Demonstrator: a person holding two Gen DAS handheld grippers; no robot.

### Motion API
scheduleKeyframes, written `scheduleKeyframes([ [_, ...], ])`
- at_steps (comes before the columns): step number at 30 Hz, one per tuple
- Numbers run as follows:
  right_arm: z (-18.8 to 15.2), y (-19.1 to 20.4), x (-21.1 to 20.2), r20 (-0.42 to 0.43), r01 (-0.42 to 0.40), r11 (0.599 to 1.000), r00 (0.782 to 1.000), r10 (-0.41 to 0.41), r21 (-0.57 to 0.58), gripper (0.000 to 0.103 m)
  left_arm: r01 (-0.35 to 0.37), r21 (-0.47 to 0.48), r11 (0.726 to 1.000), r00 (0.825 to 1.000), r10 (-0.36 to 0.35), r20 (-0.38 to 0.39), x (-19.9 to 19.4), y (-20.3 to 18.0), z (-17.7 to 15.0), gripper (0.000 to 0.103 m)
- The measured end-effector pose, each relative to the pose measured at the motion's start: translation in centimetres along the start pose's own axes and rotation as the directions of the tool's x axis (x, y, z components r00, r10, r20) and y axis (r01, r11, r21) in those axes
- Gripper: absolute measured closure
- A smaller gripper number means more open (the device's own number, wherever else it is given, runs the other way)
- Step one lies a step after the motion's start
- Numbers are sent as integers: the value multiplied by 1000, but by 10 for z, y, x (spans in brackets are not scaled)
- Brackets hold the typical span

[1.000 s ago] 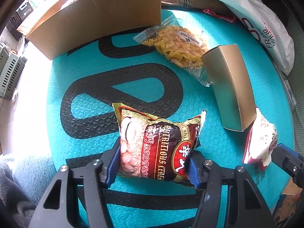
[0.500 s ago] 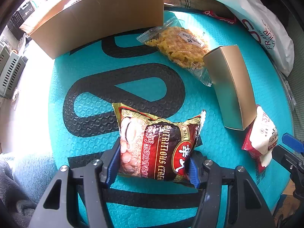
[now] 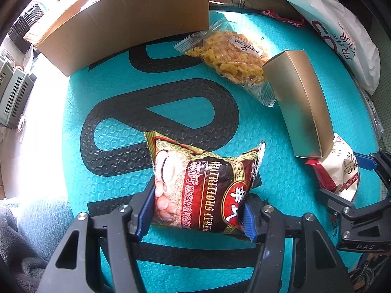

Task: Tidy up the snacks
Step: 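Grasp the red cereal pack with the left tool while the right tool grasps the white soup pack, then lift the cereal pack and soup pack with both tools toward the box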

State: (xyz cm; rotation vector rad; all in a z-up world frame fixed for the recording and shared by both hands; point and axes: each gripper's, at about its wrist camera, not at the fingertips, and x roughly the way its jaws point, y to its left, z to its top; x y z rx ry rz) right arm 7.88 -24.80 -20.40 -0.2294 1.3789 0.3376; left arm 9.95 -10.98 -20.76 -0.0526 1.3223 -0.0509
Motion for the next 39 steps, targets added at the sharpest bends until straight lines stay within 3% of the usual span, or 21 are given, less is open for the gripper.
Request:
scheduleKeyframes([
  [3, -4, 2, 8, 1, 22, 1000, 1000, -22, 16, 18, -2, 2, 1000, 1000, 2, 0, 1, 0, 0, 45],
  [6, -9, 4, 2, 36, 19, 999, 999, -20, 32, 38, -2, 2, 1000, 1000, 2, 1, 1, 0, -1, 45],
  [12, -14, 10, -1, 41, 21, 999, 999, -22, 38, 47, 3, 2, 1000, 1000, -3, 7, 0, -1, -2, 46],
  [30, -17, 33, -31, 83, -44, 993, 996, 35, 112, 50, 72, -24, 997, 996, -71, 48, -34, 23, -10, 46],
  [39, -9, 52, -58, 137, -92, 993, 987, 81, 75, 50, 84, -42, 996, 992, -79, 102, -72, 41, -19, 46],
])
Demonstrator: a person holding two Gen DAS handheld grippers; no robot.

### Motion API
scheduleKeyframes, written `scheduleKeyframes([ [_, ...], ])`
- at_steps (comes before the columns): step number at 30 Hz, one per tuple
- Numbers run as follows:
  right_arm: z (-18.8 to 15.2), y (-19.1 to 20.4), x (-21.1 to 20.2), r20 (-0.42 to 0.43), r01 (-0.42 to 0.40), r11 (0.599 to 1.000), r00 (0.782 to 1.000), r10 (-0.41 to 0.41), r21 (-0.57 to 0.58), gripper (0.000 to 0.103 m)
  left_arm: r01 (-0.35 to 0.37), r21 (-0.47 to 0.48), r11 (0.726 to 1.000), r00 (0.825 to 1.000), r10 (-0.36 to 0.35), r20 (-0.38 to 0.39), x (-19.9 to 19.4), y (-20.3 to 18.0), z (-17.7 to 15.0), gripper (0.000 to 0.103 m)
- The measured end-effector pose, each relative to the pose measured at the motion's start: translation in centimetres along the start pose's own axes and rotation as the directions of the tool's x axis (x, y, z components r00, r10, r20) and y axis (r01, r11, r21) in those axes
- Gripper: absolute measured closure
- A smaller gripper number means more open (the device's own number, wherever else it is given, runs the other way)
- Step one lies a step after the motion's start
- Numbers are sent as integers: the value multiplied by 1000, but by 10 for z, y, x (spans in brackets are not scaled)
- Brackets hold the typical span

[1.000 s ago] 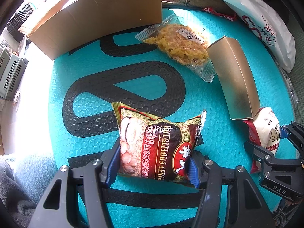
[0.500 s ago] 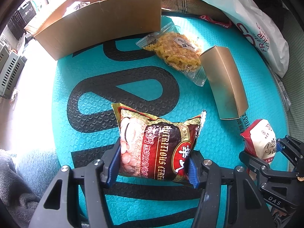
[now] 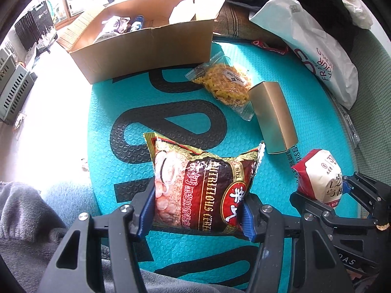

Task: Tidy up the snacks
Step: 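Lift the cereal pack and soup pack with both tools toward the box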

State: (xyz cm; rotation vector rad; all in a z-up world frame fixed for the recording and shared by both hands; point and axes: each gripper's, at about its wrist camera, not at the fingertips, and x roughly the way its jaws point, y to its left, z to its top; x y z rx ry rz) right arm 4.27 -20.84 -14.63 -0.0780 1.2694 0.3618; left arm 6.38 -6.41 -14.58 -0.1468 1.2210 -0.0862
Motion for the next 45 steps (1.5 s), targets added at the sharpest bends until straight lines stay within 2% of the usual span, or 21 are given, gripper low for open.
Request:
scheduleKeyframes([
  [5, 19, 22, -6, 32, -44, 999, 999, 45, -31, 50, 4, -30, 1000, 999, -3, 47, -22, 14, 3, 46],
  [11, 49, 45, -15, 73, -68, 994, 995, 74, -84, 50, -28, -58, 998, 991, 36, 128, -50, 36, 26, 46],
  [20, 111, 67, -42, 177, -72, 986, 979, 99, -151, 50, -36, -72, 997, 967, 53, 251, -91, 58, 76, 46],
  [28, 173, 72, -64, 267, -48, 984, 959, 93, -170, 50, -32, -71, 997, 938, 54, 343, -108, 73, 133, 46],
  [36, 236, 72, -59, 313, -37, 983, 945, 92, -178, 50, -46, -61, 997, 920, 66, 387, -97, 85, 189, 46],
  [39, 256, 69, -50, 320, -12, 984, 945, 69, -176, 50, -53, -61, 997, 922, 72, 379, -82, 92, 210, 46],
  [45, 288, 65, -24, 307, 12, 986, 951, 40, -165, 50, -65, -72, 995, 940, 85, 331, -43, 105, 241, 46],
])
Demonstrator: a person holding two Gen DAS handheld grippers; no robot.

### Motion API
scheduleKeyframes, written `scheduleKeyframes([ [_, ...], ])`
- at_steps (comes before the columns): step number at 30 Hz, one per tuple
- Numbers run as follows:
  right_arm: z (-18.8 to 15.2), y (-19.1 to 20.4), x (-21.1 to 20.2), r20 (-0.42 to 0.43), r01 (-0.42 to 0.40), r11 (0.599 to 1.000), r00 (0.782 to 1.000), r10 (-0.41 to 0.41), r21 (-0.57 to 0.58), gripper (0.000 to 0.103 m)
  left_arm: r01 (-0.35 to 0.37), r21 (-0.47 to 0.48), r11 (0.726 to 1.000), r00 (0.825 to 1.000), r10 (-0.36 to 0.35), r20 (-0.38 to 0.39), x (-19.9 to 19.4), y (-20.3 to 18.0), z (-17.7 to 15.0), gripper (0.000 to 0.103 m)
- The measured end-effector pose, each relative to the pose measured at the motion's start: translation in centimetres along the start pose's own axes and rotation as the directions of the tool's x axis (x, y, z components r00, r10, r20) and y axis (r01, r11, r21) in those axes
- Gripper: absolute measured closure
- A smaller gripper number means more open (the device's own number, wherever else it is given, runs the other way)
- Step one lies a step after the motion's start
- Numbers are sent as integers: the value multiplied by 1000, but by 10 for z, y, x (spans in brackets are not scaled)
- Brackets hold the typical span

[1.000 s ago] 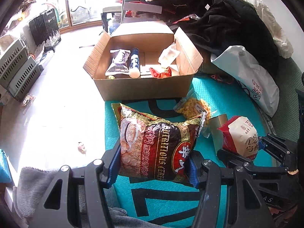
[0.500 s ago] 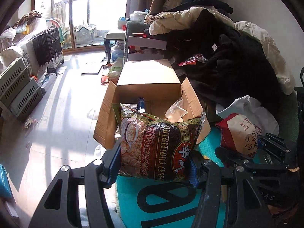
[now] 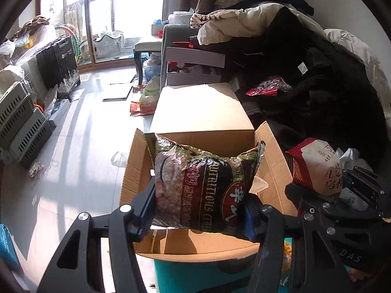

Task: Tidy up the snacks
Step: 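Lift the cereal pack and soup pack with both tools toward the box, then lower both packs into the box and open both tools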

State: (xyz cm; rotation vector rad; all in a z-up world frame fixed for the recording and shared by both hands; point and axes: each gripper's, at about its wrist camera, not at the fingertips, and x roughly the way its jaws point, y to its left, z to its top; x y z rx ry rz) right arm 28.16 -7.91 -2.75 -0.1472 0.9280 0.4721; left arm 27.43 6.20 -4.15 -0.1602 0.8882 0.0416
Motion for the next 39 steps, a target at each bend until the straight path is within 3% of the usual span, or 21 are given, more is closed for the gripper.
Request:
scheduleKeyframes([
  [12, 8, -12, 68, -91, 53, 999, 994, -52, 2, 48, -55, 24, 998, 987, 58, -152, 74, 6, -11, 46],
  [16, 5, -9, 77, -98, 81, 997, 992, -82, -18, 46, -57, 34, 998, 985, 62, -164, 84, 7, -14, 46],
  [20, 4, -6, 78, -106, 95, 995, 989, -98, -37, 45, -66, 47, 997, 984, 73, -163, 84, 5, -14, 46],
  [24, 3, -5, 73, -112, 110, 993, 987, -113, -36, 34, -71, 42, 997, 981, 77, -177, 81, 5, -11, 46],
  [28, 5, -6, 65, -104, 130, 991, 986, -133, -33, 30, -87, 41, 995, 980, 93, -177, 74, 4, -9, 45],
  [34, 6, -5, 42, -77, 131, 991, 988, -133, -31, 30, -151, 69, 986, 981, 159, -116, 45, -4, 0, 39],
  [39, 10, -4, 14, -37, 129, 991, 991, -129, -21, 30, -146, 60, 988, 986, 150, -72, 13, -11, 9, 39],
])
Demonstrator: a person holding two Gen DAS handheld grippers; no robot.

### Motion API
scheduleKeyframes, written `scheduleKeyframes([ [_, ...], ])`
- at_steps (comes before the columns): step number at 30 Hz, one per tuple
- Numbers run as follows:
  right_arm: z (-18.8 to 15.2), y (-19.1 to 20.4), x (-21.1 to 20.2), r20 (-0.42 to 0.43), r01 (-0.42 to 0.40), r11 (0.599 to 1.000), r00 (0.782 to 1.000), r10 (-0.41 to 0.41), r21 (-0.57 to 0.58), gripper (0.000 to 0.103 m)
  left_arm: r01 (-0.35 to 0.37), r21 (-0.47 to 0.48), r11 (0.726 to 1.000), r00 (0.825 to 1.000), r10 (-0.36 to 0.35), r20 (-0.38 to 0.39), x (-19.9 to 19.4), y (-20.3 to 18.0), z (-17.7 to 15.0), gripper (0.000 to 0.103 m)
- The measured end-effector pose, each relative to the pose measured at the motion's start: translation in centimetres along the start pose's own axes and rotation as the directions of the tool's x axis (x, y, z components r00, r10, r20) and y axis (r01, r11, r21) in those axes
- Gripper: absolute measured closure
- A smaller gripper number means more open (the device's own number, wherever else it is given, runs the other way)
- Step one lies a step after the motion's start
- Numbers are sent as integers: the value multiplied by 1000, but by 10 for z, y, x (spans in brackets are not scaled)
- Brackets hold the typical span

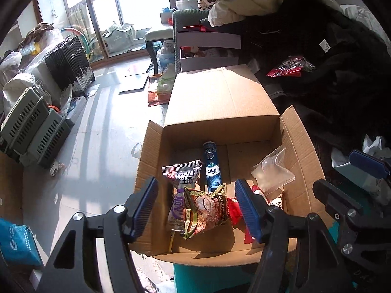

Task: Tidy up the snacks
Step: 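Lower both packs into the box and open both tools, then withdraw both open tools from the box back over the teal mat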

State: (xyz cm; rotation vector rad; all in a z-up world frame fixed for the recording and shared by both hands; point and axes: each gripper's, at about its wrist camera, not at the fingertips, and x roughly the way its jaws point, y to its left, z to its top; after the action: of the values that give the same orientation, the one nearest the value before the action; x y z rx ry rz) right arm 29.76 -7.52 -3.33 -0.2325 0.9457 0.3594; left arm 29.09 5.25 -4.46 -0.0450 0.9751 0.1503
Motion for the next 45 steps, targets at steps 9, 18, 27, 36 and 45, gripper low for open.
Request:
scheduleKeyframes([
  [9, 1, -7, -71, 93, 1, 1000, 996, -2, 10, 30, 21, 7, 1000, 995, -22, 92, -73, -8, 1, 39],
  [18, -14, -13, -140, 166, 11, 1000, 986, -14, 22, 29, 69, 18, 997, 984, -71, 162, -139, -15, -13, 39],
  [27, -44, -8, -187, 205, 13, 1000, 979, -16, 18, 25, 104, 49, 993, 971, -112, 210, -185, -22, -47, 39],
  [36, -89, -5, -200, 189, -15, 998, 982, 2, 65, 25, 156, 82, 984, 966, -170, 194, -196, -33, -91, 39],
  [45, -144, -13, -186, 136, -62, 988, 990, 43, 141, 25, 183, 121, 976, 972, -198, 126, -178, -51, -130, 39],
])
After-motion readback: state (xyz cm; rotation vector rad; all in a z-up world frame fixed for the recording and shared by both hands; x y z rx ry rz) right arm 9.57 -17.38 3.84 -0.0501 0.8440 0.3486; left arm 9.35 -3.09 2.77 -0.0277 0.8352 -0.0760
